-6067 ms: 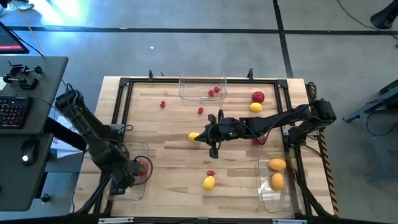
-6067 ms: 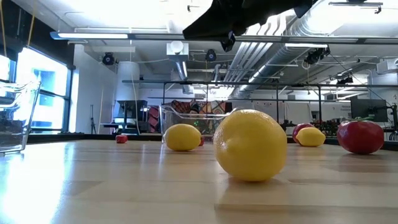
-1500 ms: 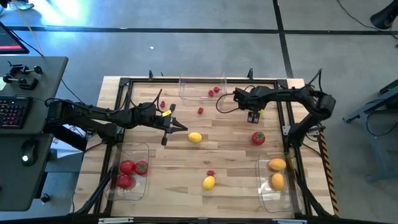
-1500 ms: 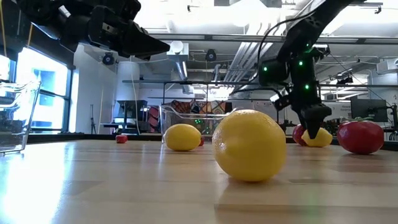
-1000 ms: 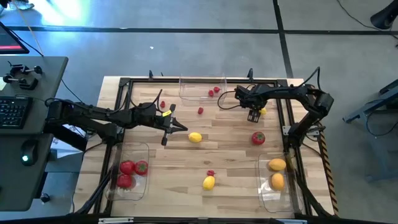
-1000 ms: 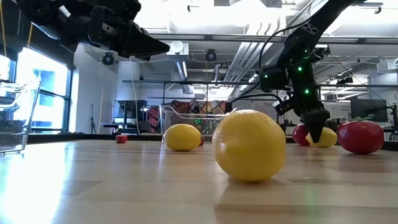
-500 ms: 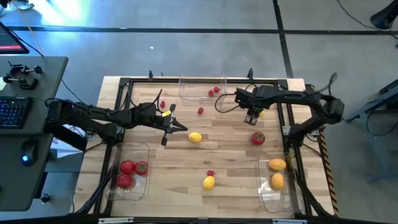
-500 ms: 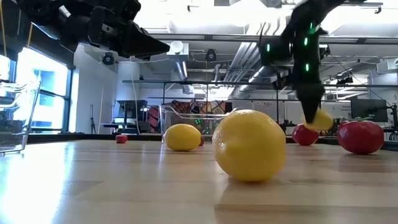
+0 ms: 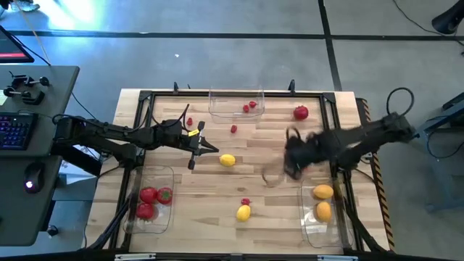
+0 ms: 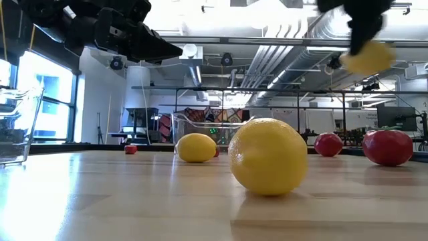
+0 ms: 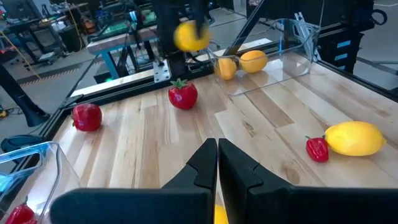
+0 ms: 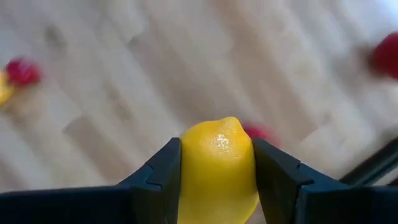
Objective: Sort produce into baskets
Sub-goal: Put the yellow lemon into the bottom right transparent bin
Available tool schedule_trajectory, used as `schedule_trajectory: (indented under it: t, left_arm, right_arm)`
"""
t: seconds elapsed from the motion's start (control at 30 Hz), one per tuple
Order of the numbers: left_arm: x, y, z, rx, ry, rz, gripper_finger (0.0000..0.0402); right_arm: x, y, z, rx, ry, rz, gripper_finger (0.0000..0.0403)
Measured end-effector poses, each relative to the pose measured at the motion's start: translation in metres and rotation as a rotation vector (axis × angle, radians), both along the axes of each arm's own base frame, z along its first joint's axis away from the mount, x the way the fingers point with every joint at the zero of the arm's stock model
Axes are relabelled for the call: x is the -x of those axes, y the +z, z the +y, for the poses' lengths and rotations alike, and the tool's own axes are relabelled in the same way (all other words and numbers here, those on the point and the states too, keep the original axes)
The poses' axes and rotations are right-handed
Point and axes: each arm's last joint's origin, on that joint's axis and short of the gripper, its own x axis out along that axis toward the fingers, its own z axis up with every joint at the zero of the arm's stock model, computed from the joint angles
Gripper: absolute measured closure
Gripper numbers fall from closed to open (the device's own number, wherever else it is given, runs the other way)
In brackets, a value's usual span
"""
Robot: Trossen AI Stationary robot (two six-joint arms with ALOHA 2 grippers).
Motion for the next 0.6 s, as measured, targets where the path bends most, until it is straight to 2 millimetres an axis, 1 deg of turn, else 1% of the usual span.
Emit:
schedule_trajectory:
  t: [0.17, 0.23, 0.3, 0.37, 0.43, 0.53, 0.6]
  left_arm:
    - [0.000, 0.000, 0.000, 0.001, 0.000, 0.004, 0.0399]
    - [0.000, 0.000, 0.000, 0.001, 0.000, 0.005, 0.0399]
    - [0.000, 0.000, 0.000, 0.001, 0.000, 0.004, 0.0399]
    - [0.000, 0.000, 0.000, 0.001, 0.000, 0.004, 0.0399]
    - [0.000, 0.000, 0.000, 0.001, 0.000, 0.004, 0.0399]
    - [0.000, 0.000, 0.000, 0.002, 0.000, 0.005, 0.0399]
    - [0.000, 0.000, 0.000, 0.009, 0.002, 0.005, 0.0399]
  right_arm:
    - [0.028, 0.000, 0.060, -0.101, -0.089, -0.032, 0.0260]
    - [0.042, -0.001, 0.081, -0.128, -0.140, -0.046, 0.0259]
    - [0.054, -0.006, 0.098, -0.126, -0.209, -0.068, 0.0259]
    - [0.064, -0.018, 0.109, -0.110, -0.297, -0.074, 0.0259]
    - [0.072, -0.035, 0.115, -0.087, -0.369, -0.030, 0.0259]
    - [0.078, -0.060, 0.117, -0.046, -0.430, 0.042, 0.0259]
    - [0.077, -0.073, 0.117, -0.061, -0.439, 0.034, 0.0259]
